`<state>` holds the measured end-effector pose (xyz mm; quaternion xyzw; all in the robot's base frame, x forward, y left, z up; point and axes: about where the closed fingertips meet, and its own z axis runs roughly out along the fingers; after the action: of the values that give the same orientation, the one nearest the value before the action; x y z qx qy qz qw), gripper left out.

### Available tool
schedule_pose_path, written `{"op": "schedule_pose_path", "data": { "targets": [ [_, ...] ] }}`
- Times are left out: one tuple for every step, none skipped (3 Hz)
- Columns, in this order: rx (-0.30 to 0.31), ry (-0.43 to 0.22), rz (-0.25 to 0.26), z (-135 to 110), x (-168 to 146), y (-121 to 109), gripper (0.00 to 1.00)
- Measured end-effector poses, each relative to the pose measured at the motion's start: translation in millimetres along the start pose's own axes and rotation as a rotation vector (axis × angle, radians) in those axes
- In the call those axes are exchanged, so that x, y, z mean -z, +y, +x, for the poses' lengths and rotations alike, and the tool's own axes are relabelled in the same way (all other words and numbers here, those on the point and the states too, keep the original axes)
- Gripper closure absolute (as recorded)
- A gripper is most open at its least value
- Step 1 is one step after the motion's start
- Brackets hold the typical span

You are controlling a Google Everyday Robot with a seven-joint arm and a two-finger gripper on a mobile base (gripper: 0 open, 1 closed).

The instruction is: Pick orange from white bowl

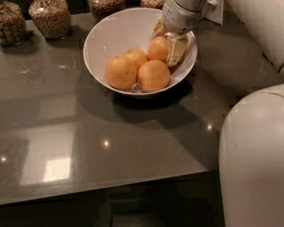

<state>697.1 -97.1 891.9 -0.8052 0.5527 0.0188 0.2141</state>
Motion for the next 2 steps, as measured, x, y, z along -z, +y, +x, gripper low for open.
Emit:
{"op": "schedule_pose_path", "data": {
  "targets": [
    [0.000, 0.000, 0.000, -0.1, 0.1, 0.0, 0.61],
    [-0.002, -0.004, 0.014, -2.6, 6.3, 0.6, 0.84]
  ]
}}
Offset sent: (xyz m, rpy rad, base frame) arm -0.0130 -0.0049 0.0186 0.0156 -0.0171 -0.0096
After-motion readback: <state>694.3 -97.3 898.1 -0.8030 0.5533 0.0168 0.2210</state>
